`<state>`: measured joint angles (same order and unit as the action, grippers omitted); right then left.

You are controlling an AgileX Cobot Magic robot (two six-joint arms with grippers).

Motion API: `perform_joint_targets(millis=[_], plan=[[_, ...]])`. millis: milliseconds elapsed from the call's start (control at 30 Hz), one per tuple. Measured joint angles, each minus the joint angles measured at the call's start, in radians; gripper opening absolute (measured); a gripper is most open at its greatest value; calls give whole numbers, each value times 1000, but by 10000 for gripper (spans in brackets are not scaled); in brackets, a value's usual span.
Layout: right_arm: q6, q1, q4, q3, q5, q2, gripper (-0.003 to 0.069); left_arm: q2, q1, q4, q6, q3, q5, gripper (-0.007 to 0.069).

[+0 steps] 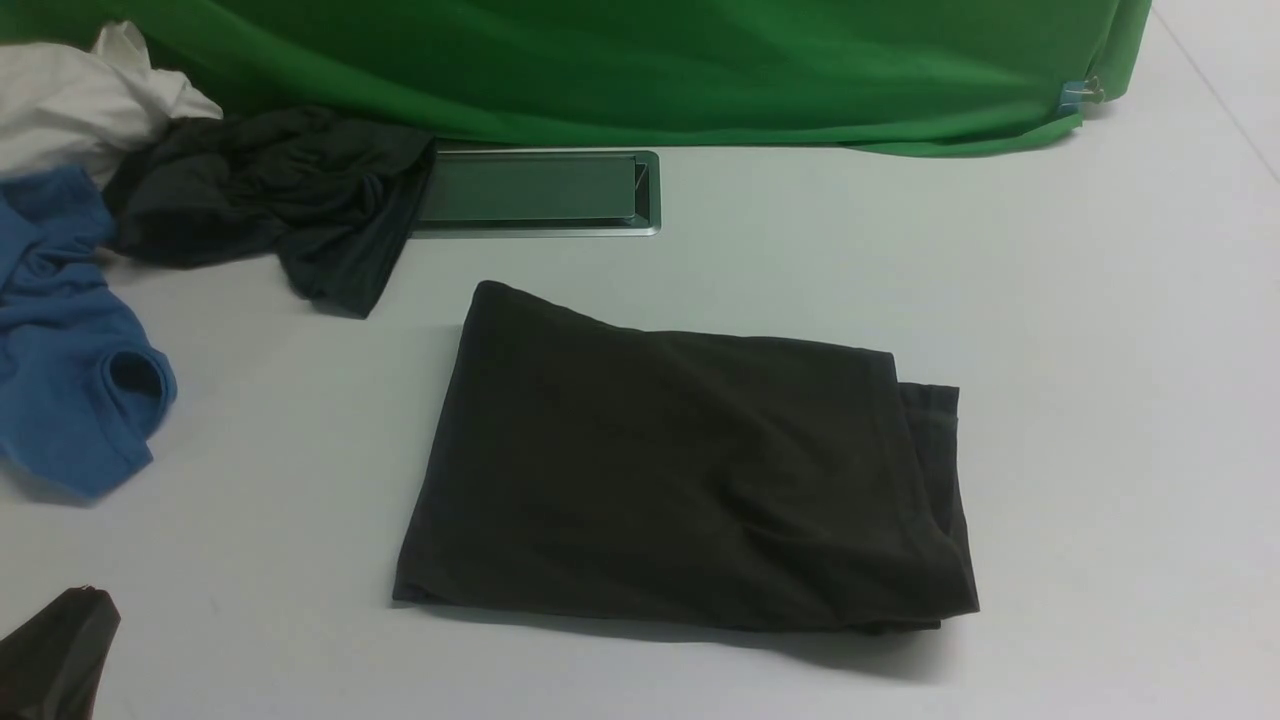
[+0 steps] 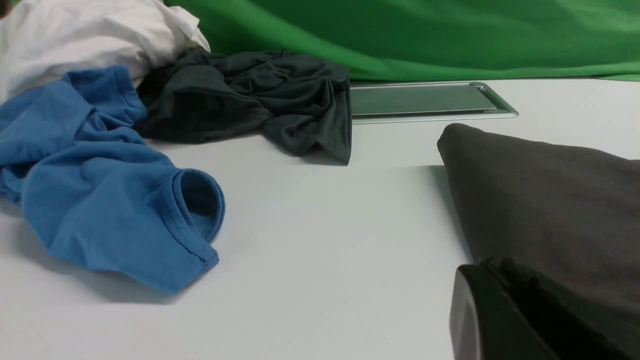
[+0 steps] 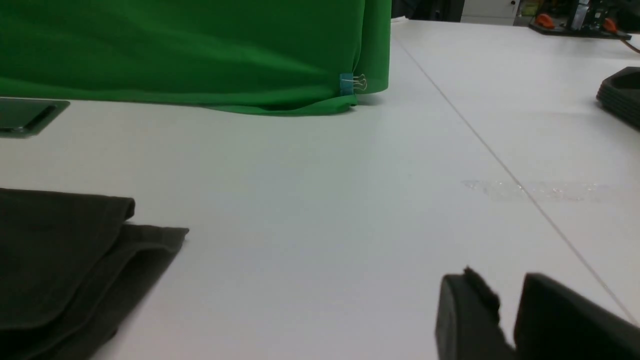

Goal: Fold a long-sleeved shirt on a white desktop.

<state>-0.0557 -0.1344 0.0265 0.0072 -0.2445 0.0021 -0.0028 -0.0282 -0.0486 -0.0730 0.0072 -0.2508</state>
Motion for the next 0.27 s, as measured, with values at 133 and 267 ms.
perform_joint_targets(millis=[133, 267], plan=[[0, 0, 0, 0, 0, -1, 204, 0, 0, 0, 0, 0, 0, 18], [0, 0, 0, 0, -1, -2, 216, 0, 0, 0, 0, 0, 0, 18]])
